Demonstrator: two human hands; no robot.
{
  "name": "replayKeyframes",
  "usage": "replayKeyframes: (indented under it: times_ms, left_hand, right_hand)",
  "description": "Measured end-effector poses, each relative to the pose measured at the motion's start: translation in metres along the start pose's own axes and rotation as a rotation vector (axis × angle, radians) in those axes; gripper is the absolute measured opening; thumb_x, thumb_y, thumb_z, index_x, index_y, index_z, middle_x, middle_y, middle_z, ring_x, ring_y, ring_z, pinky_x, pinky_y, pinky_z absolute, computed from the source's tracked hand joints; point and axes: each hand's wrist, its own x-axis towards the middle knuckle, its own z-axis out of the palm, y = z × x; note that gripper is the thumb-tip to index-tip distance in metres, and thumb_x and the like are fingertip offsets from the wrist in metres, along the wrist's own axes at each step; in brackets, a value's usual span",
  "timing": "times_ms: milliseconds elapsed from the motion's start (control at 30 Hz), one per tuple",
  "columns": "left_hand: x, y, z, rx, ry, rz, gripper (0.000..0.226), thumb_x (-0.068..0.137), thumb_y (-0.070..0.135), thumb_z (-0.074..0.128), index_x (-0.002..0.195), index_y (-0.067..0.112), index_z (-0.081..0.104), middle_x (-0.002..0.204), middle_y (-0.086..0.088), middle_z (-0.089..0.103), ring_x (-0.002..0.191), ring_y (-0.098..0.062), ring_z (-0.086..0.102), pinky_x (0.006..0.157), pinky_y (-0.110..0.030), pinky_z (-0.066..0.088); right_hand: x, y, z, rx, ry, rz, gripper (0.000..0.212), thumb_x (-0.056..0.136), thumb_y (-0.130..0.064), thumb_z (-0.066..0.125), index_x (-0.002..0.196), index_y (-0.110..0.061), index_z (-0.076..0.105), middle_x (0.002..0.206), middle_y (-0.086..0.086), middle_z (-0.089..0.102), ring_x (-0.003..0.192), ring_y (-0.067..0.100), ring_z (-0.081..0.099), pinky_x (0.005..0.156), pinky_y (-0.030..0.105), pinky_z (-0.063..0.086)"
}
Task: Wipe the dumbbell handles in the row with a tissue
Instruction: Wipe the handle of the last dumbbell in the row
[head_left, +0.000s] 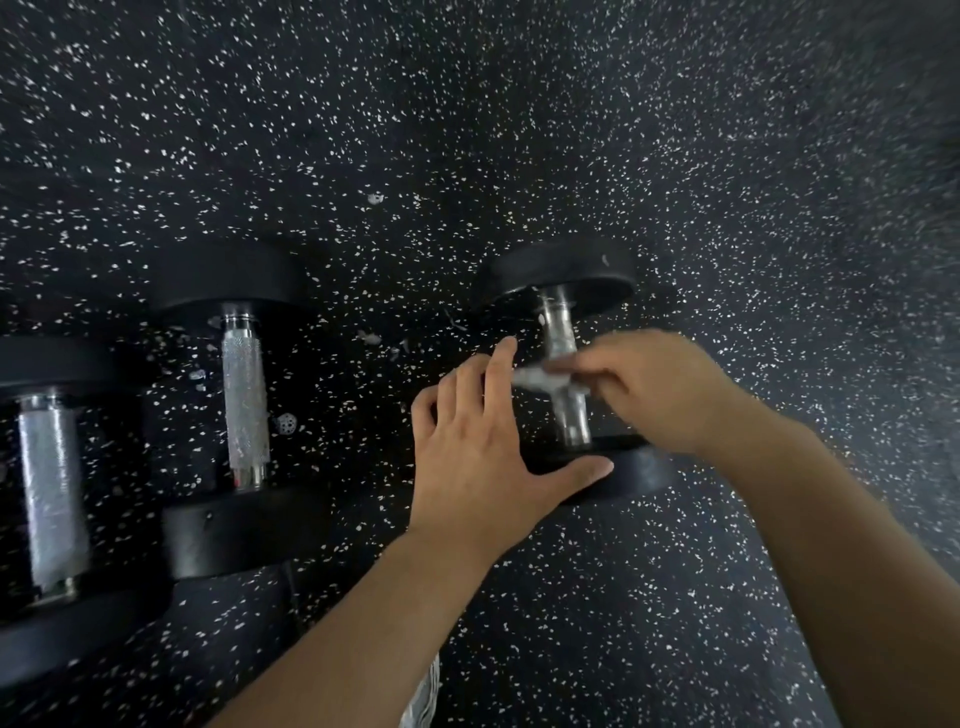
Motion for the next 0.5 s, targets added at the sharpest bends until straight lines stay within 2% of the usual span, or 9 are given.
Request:
replayKeyframes:
  times_ms: [67,133,200,300,400,433,500]
  left_hand:
    - [-0.001,-0.003,-0.003,0.024,-0.001,-0.001,0.126,0.066,0.100,0.045,0.162,0.028,0.004,0.163,0.002,0.030,0.153,-0.018,0.024,0.126,-0.045,0.012]
    - [-0.003,-0.009,-0.009,0.043,-0.014,-0.005,0.127,0.066,0.101,0.043,0.162,0.028,0.003,0.164,0.002,0.028,0.153,-0.018,0.022,0.126,-0.045,0.010]
    - [-0.005,-0.018,-0.016,0.052,-0.028,-0.017,0.127,0.066,0.102,0.041,0.163,0.029,0.003,0.165,0.002,0.027,0.154,-0.018,0.022,0.127,-0.045,0.009]
    - [-0.012,-0.034,-0.026,0.083,-0.037,-0.030,0.124,0.067,0.103,0.034,0.163,0.029,0.004,0.164,0.001,0.029,0.153,-0.019,0.023,0.127,-0.047,0.011]
    - [-0.017,-0.050,-0.036,0.128,-0.035,-0.015,0.120,0.070,0.101,0.034,0.162,0.029,0.008,0.163,-0.001,0.032,0.152,-0.022,0.027,0.127,-0.050,0.017]
    - [-0.018,-0.053,-0.040,0.119,-0.036,-0.011,0.119,0.070,0.100,0.036,0.162,0.029,0.007,0.163,-0.001,0.031,0.152,-0.021,0.026,0.127,-0.049,0.017]
    - [-0.020,-0.052,-0.045,0.053,-0.048,-0.011,0.120,0.069,0.101,0.036,0.162,0.032,0.006,0.164,0.002,0.027,0.154,-0.018,0.021,0.128,-0.047,0.013]
  right_hand:
    - [0.003,0.006,0.004,0.120,0.214,-0.003,0.040,0.098,-0.033,0.040,0.129,-0.045,0.063,0.090,-0.015,0.064,0.066,-0.011,0.044,0.063,0.031,0.049]
    - [0.006,0.010,0.009,0.153,0.271,0.000,0.039,0.100,-0.031,0.043,0.131,-0.045,0.062,0.091,-0.014,0.065,0.067,-0.009,0.047,0.065,0.034,0.052]
    - [0.007,0.010,0.015,0.129,0.194,-0.010,0.041,0.099,-0.031,0.041,0.132,-0.046,0.060,0.097,-0.012,0.068,0.071,0.002,0.055,0.071,0.037,0.055]
    - [0.005,0.003,0.019,0.167,-0.057,-0.049,0.040,0.099,-0.027,0.047,0.132,-0.046,0.060,0.110,-0.009,0.072,0.081,0.007,0.061,0.080,0.028,0.051]
    - [0.006,-0.004,0.016,0.289,-0.329,-0.088,0.036,0.101,-0.025,0.055,0.118,-0.055,0.064,0.103,-0.011,0.076,0.083,0.014,0.069,0.082,0.035,0.057]
    - [0.006,-0.007,0.013,0.320,-0.355,-0.115,0.036,0.101,-0.025,0.055,0.117,-0.056,0.064,0.096,-0.015,0.075,0.079,0.010,0.069,0.078,0.032,0.057]
    - [0.012,-0.011,0.009,0.404,-0.208,-0.148,0.035,0.101,-0.023,0.054,0.121,-0.051,0.063,0.083,-0.030,0.070,0.065,0.004,0.064,0.065,0.020,0.053]
